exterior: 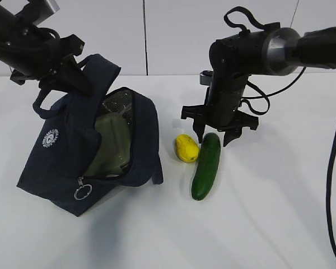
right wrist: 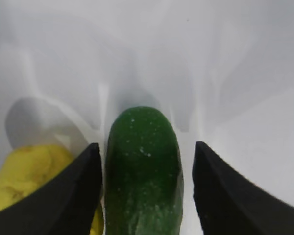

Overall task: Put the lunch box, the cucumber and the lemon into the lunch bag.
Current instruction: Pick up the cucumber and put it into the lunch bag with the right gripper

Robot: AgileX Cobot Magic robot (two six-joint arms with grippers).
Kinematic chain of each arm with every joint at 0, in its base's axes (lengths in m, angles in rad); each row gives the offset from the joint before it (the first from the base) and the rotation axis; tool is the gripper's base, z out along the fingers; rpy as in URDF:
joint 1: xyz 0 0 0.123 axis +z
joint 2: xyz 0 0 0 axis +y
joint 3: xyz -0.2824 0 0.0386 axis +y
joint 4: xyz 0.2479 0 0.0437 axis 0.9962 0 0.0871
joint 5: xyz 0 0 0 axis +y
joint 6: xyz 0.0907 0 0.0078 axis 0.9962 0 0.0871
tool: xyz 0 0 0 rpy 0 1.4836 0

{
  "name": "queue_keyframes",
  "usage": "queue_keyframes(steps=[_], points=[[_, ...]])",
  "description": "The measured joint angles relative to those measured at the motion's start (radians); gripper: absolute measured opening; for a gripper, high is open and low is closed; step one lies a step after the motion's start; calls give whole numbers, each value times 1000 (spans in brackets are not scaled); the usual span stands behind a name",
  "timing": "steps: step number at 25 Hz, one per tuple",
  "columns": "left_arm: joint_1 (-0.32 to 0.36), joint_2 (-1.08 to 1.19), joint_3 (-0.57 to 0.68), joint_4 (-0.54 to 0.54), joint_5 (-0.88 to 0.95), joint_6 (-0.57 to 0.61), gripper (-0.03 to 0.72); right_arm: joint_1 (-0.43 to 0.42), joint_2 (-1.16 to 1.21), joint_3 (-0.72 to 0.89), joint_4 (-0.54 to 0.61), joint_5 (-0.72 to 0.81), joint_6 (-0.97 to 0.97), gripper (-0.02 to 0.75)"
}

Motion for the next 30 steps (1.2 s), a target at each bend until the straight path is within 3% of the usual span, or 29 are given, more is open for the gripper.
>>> queue_keyframes(steps=[13,19,30], points=[[0,0,0,0,0,0,-8,0,0,0,5,2,0,445],[0,0,0,0,0,0,-8,0,0,0,5,6,0,375],[0,0,0,0,0,0,-8,0,0,0,6,8,0,350]])
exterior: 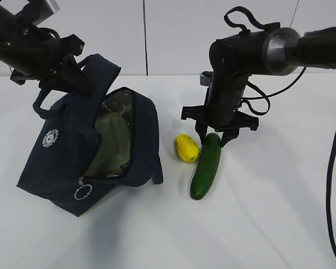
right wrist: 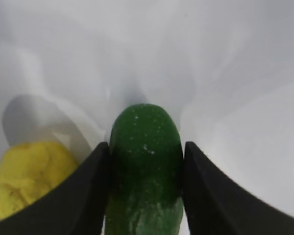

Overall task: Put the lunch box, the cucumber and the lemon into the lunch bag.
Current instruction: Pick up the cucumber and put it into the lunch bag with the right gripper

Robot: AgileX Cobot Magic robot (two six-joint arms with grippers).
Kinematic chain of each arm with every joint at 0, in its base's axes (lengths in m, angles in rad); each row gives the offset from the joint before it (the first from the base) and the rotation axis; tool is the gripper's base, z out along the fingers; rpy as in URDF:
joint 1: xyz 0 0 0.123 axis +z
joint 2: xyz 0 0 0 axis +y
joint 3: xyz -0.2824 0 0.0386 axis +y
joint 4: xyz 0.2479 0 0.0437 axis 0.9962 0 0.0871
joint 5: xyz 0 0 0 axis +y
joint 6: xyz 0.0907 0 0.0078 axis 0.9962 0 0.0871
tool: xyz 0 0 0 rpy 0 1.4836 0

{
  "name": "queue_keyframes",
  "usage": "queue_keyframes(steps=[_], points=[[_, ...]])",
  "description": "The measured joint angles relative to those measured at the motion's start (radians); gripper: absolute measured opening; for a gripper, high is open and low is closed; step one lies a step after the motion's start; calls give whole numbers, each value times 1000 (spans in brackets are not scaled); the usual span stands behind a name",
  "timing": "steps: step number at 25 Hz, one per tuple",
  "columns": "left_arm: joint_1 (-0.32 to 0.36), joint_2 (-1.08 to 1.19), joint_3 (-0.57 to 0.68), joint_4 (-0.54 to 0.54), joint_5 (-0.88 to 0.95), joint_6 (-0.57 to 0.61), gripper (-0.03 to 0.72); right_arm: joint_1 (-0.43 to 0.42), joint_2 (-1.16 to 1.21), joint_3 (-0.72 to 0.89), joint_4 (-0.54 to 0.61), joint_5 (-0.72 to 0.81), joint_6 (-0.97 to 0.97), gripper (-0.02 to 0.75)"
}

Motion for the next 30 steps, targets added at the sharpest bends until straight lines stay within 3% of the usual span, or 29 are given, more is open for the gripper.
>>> queue_keyframes(steps=[12,25,30], points=[[0,0,0,0,0,0,-8,0,0,-25,0,49,0,315],[0,0,0,0,0,0,-8,0,0,-393,5,238,-109,314],[0,0,0,0,0,0,-8,0,0,-446,107,246,-133,314]])
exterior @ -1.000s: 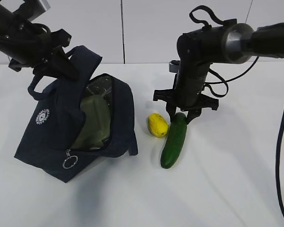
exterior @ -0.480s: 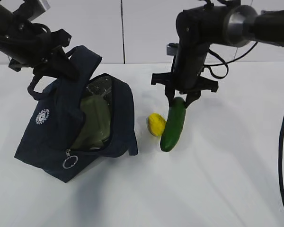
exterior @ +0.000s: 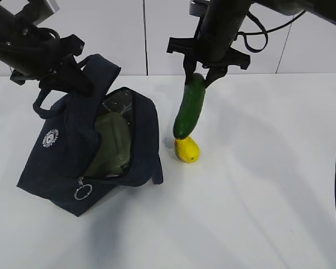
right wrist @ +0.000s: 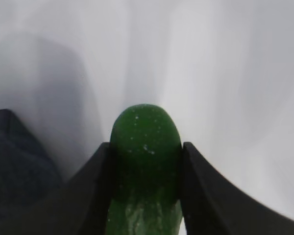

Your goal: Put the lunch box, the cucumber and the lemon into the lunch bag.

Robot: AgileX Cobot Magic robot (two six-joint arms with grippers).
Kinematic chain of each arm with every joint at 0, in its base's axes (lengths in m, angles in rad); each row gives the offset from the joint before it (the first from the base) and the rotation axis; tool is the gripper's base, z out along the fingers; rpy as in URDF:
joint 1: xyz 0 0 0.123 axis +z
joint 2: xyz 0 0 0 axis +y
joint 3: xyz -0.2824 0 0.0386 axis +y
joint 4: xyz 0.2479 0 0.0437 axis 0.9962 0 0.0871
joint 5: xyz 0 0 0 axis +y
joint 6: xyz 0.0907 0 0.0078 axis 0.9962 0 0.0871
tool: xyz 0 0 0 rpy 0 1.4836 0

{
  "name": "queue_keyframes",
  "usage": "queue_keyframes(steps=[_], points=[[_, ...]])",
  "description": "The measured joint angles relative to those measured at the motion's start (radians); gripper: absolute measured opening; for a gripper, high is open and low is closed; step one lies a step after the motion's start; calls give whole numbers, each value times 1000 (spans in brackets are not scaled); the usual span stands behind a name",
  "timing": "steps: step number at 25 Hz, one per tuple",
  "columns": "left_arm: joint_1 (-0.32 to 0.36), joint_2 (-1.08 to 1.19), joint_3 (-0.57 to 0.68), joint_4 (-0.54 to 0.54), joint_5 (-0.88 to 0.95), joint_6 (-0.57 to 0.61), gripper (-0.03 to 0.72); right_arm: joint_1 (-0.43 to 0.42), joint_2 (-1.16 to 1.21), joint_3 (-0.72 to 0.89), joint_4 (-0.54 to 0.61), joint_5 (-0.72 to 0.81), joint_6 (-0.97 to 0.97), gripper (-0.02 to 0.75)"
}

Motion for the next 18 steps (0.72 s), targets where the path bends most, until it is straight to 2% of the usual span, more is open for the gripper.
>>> queue_keyframes(steps=[15,18], points=[[0,0,0,-30,0,6,-8,0,2,1,441,-92,-177,314],[0,0,0,-30,0,6,-8,0,8,-1,501,-113,-217,314]])
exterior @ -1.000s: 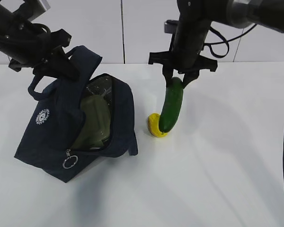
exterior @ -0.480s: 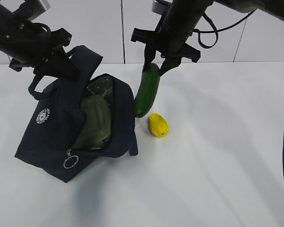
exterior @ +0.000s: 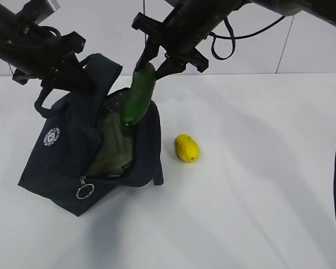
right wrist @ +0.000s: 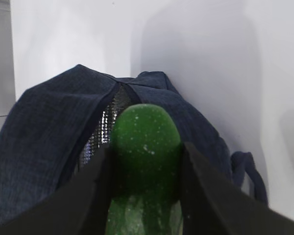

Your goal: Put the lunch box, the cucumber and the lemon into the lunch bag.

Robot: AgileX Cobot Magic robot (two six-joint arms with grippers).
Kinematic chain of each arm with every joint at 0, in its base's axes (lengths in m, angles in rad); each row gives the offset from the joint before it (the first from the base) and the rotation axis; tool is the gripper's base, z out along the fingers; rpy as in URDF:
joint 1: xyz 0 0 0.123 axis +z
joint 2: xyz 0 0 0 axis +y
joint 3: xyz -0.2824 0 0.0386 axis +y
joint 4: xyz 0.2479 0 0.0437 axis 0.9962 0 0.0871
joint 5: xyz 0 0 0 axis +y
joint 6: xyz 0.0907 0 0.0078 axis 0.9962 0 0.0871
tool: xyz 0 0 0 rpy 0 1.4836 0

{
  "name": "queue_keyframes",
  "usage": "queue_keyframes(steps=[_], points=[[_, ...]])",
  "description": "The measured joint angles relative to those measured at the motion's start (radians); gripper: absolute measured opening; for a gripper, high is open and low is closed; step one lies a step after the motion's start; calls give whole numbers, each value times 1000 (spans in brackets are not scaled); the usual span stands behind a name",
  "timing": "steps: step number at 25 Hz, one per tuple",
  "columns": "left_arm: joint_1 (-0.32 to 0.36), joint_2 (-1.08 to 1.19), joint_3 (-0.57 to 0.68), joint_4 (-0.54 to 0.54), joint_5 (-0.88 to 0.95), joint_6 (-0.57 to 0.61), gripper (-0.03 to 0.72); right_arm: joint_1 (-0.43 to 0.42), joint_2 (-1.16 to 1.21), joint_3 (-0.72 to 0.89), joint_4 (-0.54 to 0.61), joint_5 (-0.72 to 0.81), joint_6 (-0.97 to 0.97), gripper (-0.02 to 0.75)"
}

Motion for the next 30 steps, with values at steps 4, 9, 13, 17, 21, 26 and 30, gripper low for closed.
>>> queue_keyframes(steps=[4,9,13,17,21,26,30], points=[[0,0,0,0,2,0,-8,5,41,-2,57,-12,-20,314],[0,0,0,-4,2,1,-8,22,102,-2,163,-23,-98,314],[0,0,0,-6,2,1,-8,28,108,-2,186,-86,-122,314],[0,0,0,-17,2,1,-8,28,108,-2,196,-113,-126,314],[0,0,0,-32,2,1,-8,28,108,-2,201,-116,-128,314],[0,0,0,-36,2,1,-8,37,108,-2,215,-100,-155,314],[0,0,0,-37,2,1,-8,43,112,-2,219,-98,-171,314]])
